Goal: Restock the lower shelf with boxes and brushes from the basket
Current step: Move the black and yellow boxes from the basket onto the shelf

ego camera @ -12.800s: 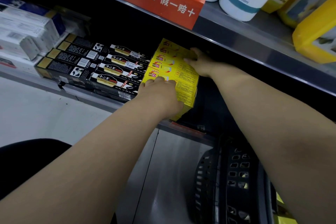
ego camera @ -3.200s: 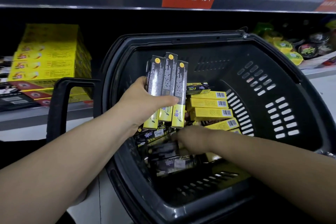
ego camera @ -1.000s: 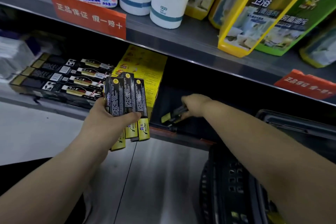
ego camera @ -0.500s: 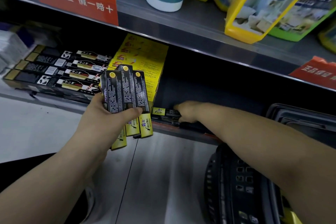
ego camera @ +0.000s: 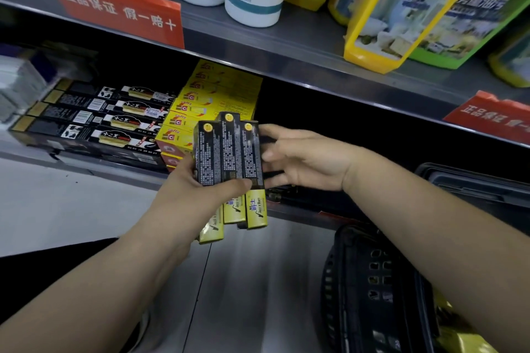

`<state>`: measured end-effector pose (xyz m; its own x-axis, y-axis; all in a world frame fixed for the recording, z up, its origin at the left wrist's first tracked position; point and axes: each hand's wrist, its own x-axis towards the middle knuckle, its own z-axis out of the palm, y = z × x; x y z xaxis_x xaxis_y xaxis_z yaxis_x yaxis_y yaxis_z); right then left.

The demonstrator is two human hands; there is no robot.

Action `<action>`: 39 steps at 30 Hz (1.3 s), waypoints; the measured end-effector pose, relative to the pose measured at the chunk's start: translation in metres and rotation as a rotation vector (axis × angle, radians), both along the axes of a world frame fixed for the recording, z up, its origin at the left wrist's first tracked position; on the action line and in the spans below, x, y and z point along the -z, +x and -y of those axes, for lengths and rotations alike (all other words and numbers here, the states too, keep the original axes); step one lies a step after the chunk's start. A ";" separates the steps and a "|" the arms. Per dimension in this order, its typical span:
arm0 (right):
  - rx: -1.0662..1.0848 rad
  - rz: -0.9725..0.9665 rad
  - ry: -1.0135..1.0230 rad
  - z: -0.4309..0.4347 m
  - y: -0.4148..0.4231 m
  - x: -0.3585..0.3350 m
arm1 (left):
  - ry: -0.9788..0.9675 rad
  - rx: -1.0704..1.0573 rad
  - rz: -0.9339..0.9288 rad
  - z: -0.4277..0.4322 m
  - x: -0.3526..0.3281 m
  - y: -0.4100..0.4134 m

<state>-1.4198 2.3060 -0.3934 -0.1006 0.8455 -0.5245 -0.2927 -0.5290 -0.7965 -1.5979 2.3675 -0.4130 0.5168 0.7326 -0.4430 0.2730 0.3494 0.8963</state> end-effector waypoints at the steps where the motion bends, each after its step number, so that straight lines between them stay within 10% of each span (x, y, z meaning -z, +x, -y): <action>1: 0.020 0.070 0.008 0.004 -0.003 0.000 | -0.018 0.020 0.008 0.002 0.000 0.001; 18: 0.296 1.004 -0.457 -0.020 0.090 0.070 | 0.103 -0.183 -0.043 -0.004 0.004 -0.005; 31: -0.620 1.193 -0.532 -0.025 0.058 0.126 | 0.111 -0.186 -0.061 -0.009 0.008 -0.008; 39: -0.711 1.274 -0.439 -0.026 0.052 0.133 | 0.123 -0.183 -0.060 -0.008 0.007 -0.008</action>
<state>-1.3683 2.3319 -0.5265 0.2922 0.5773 -0.7624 0.8557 -0.5139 -0.0611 -1.6059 2.3750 -0.4197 0.3459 0.8620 -0.3704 0.2691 0.2871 0.9193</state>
